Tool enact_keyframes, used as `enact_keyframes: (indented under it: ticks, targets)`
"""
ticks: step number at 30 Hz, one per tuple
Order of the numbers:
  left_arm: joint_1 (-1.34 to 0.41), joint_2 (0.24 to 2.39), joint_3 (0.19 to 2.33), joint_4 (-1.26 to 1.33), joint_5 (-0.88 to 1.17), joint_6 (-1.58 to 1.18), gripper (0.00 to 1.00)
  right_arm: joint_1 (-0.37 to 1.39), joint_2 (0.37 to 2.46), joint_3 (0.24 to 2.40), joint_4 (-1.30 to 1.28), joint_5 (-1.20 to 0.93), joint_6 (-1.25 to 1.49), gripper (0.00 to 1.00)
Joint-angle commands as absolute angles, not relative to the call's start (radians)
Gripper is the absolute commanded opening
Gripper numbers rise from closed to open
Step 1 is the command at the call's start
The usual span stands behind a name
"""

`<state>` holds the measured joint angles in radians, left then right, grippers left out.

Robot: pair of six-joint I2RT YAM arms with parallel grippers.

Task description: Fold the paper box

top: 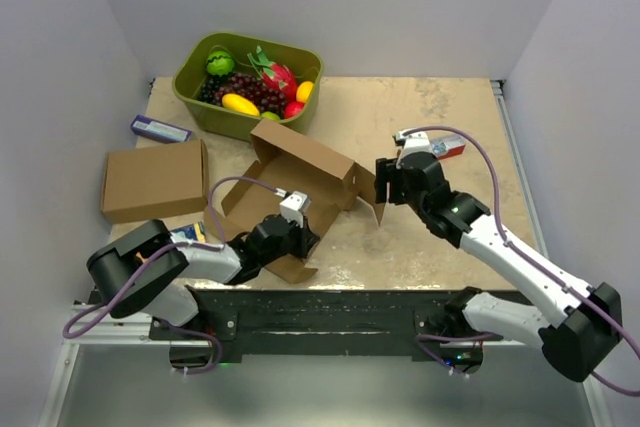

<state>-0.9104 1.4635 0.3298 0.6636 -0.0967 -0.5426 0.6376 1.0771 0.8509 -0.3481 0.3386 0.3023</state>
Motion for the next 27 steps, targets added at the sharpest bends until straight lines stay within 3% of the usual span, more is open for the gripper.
enact_keyframes:
  ticks: [1,9,13,18,27]
  targets:
    - [-0.884,1.509,0.336,0.601,-0.034,-0.580,0.00,0.629,0.994,0.894,-0.348,0.230,0.324,0.72]
    - [-0.868,1.536,0.330,0.621,-0.006,-0.591,0.00,0.491,0.940,0.861,-0.379,0.258,0.374,0.72]
    - [-0.867,1.537,0.327,0.630,-0.005,-0.592,0.00,0.466,1.012,0.808,-0.348,0.255,0.362,0.69]
    - [-0.867,1.540,0.327,0.638,0.026,-0.597,0.00,0.468,1.106,0.753,-0.258,0.135,0.307,0.60]
    - [-0.864,1.588,0.342,0.657,0.057,-0.609,0.00,0.472,1.164,0.658,-0.054,-0.087,0.293,0.59]
